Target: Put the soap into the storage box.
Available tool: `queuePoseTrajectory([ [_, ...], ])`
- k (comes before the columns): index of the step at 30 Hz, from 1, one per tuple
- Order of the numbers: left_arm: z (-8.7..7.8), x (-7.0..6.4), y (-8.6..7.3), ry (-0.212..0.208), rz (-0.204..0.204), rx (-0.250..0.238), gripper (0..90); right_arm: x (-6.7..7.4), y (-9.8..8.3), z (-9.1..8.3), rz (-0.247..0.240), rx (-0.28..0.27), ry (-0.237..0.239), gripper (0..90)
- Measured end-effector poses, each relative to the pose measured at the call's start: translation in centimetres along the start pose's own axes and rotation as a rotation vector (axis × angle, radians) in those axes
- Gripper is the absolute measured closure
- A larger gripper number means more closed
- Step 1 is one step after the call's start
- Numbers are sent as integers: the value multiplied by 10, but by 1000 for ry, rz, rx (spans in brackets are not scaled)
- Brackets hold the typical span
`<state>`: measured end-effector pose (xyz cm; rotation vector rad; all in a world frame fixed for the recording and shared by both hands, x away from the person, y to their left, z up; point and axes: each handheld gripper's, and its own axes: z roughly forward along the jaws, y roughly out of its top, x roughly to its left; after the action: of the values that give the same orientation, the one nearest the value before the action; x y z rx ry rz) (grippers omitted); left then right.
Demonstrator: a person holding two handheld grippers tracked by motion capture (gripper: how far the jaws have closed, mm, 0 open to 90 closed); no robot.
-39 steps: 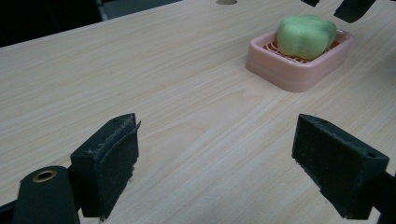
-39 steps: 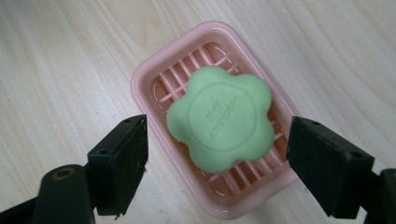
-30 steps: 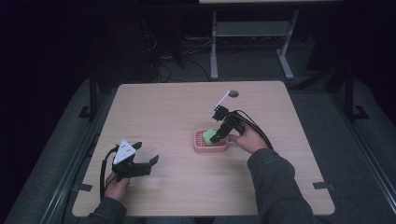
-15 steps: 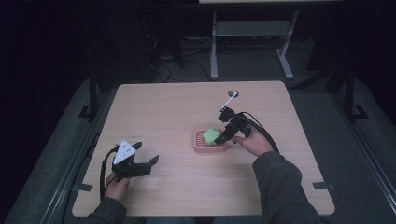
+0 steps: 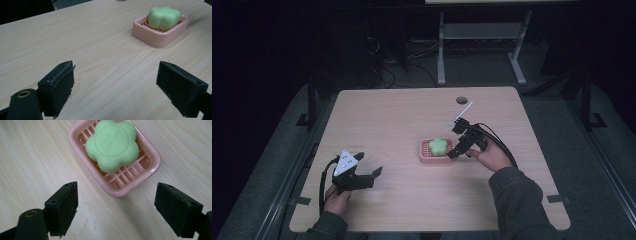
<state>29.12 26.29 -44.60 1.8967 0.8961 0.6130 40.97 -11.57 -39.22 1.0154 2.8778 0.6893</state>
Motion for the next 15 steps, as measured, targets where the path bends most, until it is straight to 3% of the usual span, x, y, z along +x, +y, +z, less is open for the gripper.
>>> queuePoseTrajectory([
  [15,0,0,0,-1,3,3,143,-4,-22,-8,28,-1,-5,186],
])
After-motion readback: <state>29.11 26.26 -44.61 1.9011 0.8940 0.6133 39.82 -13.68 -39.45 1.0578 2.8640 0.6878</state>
